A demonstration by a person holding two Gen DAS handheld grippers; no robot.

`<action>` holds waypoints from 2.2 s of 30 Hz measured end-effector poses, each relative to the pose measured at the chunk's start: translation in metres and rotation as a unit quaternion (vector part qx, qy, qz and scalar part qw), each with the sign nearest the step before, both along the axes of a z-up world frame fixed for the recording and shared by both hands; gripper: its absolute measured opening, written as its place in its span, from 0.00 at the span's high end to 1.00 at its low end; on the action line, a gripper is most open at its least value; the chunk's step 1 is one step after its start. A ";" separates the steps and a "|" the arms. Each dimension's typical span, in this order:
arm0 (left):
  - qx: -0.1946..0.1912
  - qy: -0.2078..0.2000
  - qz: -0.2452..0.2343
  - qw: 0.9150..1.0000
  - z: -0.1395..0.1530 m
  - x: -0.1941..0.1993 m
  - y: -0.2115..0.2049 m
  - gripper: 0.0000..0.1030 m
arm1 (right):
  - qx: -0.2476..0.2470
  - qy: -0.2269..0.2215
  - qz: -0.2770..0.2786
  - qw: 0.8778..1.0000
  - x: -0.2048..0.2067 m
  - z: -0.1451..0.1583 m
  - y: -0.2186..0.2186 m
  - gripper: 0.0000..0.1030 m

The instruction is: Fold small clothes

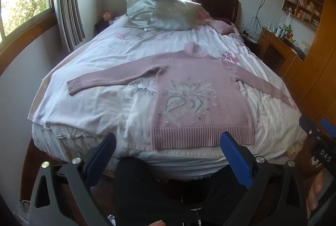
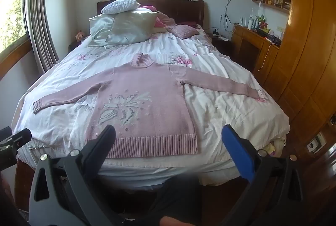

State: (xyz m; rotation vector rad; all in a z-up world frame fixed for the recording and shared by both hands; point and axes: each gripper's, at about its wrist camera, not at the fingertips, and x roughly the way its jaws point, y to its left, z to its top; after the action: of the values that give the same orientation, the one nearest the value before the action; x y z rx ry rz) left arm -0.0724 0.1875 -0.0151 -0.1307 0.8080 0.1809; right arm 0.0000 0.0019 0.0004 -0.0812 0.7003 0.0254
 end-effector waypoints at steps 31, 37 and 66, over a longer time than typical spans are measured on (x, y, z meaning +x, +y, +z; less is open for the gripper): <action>0.001 -0.002 0.001 1.000 0.000 0.003 -0.003 0.04 | 0.006 -0.003 -0.002 1.000 0.003 0.001 -0.009 0.02; 0.002 -0.002 0.001 1.000 0.001 0.003 0.002 0.04 | 0.004 -0.003 -0.003 1.000 0.007 -0.002 -0.009 0.02; 0.003 -0.003 0.006 1.000 0.003 0.006 0.008 0.04 | 0.003 -0.003 -0.003 1.000 0.007 -0.003 -0.008 0.02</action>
State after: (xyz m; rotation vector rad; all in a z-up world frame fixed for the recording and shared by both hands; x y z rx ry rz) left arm -0.0668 0.1957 -0.0118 -0.1300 0.8016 0.1948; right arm 0.0073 -0.0063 -0.0030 -0.0736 0.6953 0.0222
